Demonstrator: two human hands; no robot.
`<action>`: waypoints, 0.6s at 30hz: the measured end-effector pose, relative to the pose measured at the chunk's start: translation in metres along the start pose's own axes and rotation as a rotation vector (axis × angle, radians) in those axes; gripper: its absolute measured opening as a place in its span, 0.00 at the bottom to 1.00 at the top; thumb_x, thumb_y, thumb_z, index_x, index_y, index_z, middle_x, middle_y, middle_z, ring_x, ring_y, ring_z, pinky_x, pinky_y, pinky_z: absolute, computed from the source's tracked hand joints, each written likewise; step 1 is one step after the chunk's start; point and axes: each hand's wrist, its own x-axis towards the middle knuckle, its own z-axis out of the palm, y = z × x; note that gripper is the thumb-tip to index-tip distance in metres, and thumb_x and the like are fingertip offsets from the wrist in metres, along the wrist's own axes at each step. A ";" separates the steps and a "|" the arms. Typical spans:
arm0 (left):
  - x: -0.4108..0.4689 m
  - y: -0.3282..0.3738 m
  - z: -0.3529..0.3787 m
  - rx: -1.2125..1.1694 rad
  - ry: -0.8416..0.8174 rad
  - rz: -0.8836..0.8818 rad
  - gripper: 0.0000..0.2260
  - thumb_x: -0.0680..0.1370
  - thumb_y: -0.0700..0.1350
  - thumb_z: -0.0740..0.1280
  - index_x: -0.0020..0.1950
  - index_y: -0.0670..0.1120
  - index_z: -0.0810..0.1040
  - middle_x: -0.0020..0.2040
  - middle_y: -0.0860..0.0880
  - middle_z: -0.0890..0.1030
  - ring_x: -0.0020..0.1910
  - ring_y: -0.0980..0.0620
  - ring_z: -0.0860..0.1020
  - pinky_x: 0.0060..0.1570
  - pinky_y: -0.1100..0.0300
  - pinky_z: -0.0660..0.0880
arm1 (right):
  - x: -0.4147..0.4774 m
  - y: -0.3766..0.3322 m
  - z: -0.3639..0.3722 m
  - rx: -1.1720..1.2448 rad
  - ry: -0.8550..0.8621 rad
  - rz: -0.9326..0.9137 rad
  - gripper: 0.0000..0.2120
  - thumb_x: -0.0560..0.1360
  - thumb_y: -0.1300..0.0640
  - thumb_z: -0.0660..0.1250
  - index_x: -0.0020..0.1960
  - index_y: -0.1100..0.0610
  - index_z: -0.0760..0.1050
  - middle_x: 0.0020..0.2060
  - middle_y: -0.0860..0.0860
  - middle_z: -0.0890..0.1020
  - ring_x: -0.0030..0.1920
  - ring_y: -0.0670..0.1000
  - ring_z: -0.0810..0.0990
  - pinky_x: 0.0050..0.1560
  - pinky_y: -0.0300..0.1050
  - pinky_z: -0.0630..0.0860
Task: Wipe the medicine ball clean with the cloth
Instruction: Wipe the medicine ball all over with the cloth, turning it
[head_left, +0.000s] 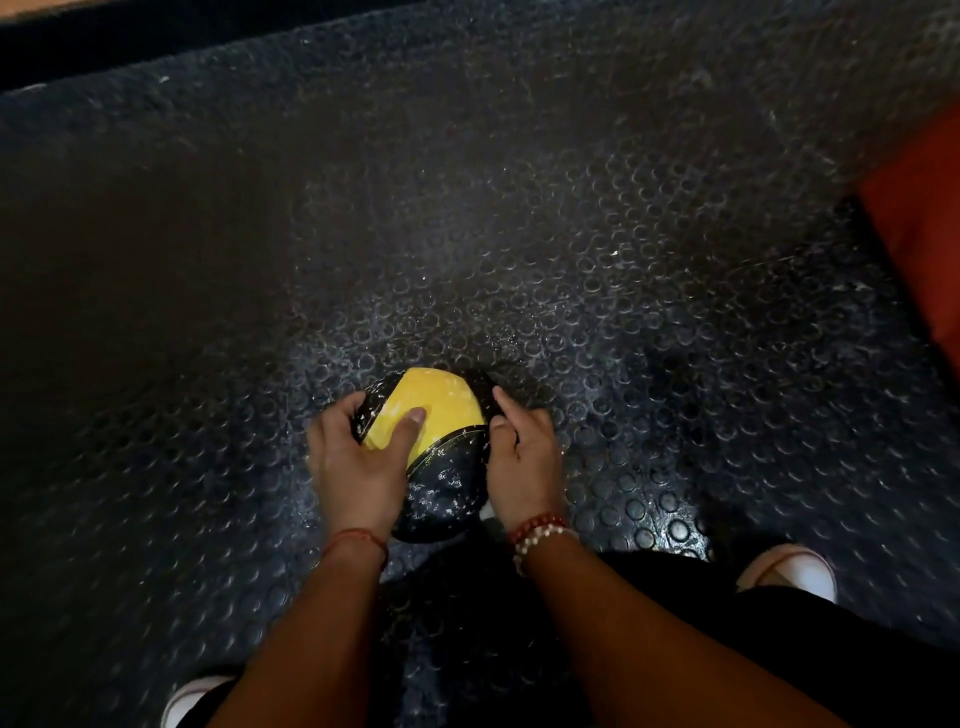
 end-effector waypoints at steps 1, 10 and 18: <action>-0.001 -0.001 0.000 0.006 -0.002 0.007 0.27 0.71 0.59 0.75 0.67 0.53 0.72 0.67 0.51 0.68 0.67 0.49 0.69 0.65 0.52 0.69 | 0.006 0.001 0.001 0.088 -0.016 0.114 0.16 0.80 0.53 0.57 0.66 0.49 0.73 0.56 0.46 0.73 0.55 0.48 0.76 0.59 0.44 0.74; -0.001 -0.004 -0.004 -0.004 -0.032 -0.015 0.29 0.72 0.58 0.74 0.71 0.56 0.70 0.71 0.51 0.65 0.72 0.48 0.65 0.66 0.54 0.66 | -0.005 -0.013 0.011 0.160 -0.017 0.147 0.14 0.78 0.53 0.61 0.63 0.50 0.74 0.58 0.46 0.74 0.56 0.44 0.73 0.56 0.41 0.72; -0.007 -0.015 -0.009 -0.010 -0.055 0.008 0.28 0.72 0.59 0.73 0.70 0.57 0.70 0.70 0.53 0.65 0.69 0.52 0.67 0.62 0.56 0.66 | 0.024 -0.013 0.013 0.268 -0.043 0.433 0.13 0.80 0.56 0.59 0.61 0.52 0.76 0.51 0.49 0.78 0.44 0.48 0.79 0.38 0.39 0.75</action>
